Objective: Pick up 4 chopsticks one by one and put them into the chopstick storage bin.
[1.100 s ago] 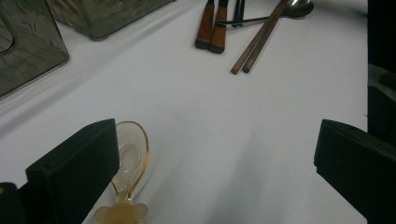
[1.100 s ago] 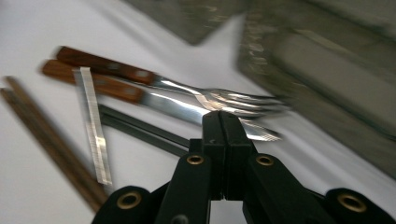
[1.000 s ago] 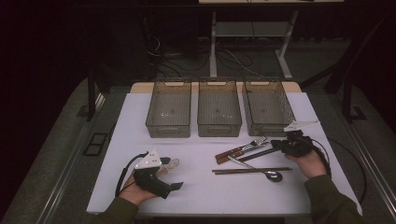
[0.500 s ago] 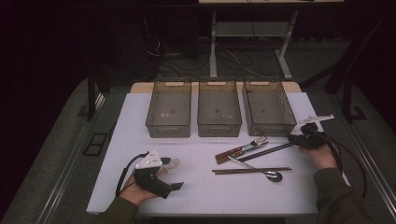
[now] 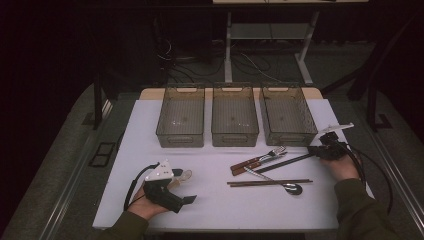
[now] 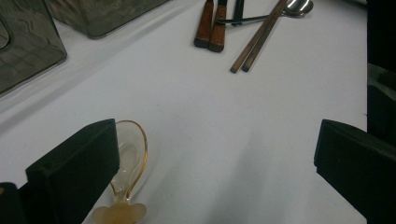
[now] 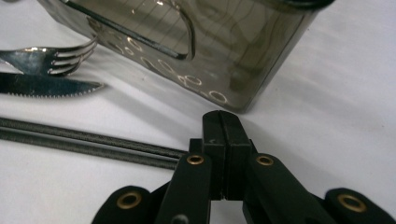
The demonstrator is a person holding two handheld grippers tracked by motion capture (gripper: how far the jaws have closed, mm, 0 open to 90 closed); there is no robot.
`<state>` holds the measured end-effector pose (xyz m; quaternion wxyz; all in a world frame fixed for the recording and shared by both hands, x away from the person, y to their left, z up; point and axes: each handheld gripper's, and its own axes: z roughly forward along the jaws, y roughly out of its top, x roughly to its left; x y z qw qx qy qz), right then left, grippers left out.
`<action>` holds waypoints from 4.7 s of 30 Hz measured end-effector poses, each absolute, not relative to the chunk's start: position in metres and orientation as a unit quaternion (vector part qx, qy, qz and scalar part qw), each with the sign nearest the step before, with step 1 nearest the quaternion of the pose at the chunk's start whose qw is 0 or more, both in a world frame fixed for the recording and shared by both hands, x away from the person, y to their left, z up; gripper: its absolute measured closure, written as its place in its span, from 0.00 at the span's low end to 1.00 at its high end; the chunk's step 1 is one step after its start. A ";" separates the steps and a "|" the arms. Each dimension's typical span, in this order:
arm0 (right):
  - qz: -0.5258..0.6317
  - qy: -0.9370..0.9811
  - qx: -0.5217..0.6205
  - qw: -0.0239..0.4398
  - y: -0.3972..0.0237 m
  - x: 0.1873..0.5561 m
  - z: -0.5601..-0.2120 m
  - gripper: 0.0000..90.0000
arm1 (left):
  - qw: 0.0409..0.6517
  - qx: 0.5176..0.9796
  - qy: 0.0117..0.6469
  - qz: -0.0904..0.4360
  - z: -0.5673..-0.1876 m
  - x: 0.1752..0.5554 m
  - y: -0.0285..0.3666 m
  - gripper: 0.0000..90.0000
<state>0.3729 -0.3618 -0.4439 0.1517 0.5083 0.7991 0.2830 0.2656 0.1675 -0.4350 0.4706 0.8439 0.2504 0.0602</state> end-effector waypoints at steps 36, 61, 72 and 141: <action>0.255 0.818 0.496 0.140 -0.374 0.327 -0.439 1.00 | 0.471 0.845 0.247 0.060 -0.434 0.265 0.167 0.00; 0.245 0.832 0.481 0.128 -0.375 0.288 -0.436 1.00 | 0.471 0.845 0.247 0.059 -0.434 0.265 0.167 0.00; 0.243 0.837 0.475 0.121 -0.374 0.271 -0.435 1.00 | 0.471 0.845 0.248 0.059 -0.435 0.265 0.166 0.00; 0.303 0.904 0.298 0.039 -0.249 0.321 -0.437 0.82 | 0.469 0.846 0.247 0.059 -0.435 0.265 0.166 0.00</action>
